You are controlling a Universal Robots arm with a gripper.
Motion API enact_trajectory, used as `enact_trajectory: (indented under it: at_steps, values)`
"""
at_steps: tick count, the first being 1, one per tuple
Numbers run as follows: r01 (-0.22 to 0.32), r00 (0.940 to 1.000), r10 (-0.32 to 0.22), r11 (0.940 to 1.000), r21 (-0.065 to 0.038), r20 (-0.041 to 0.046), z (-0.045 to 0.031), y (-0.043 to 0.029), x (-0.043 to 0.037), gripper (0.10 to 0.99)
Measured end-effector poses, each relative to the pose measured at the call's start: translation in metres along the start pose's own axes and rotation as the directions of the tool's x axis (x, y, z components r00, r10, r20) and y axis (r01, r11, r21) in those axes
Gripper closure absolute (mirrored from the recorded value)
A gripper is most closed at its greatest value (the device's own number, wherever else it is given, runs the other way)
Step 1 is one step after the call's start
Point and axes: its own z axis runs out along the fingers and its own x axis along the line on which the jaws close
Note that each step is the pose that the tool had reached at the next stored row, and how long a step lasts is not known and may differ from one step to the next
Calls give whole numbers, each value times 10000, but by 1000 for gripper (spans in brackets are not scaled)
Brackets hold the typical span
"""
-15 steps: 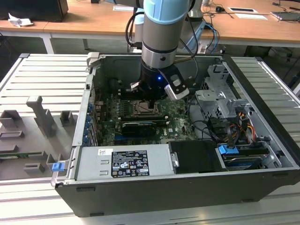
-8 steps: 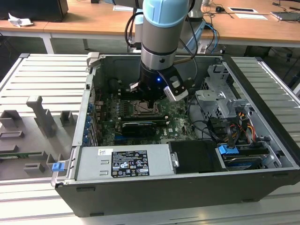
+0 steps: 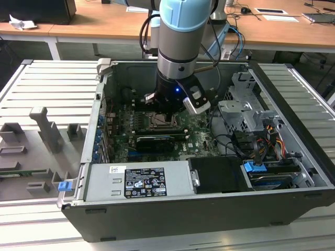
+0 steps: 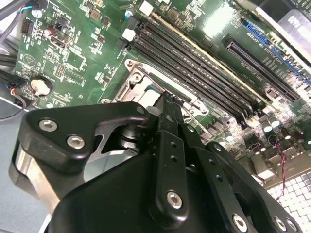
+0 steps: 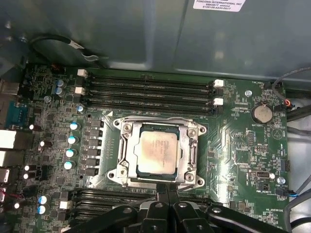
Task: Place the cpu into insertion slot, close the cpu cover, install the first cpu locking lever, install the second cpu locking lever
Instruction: 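Install the second cpu locking lever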
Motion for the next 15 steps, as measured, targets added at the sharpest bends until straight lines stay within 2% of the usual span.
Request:
enact_trajectory:
  at_steps: [6,12,15]
  values:
    - [-2,10000,2,10000,0,1,-4,-52,20,980]
    - [2,10000,-2,10000,-63,5,19,-80,174,980]
    - [7,10000,-7,10000,-91,6,73,-90,198,980]
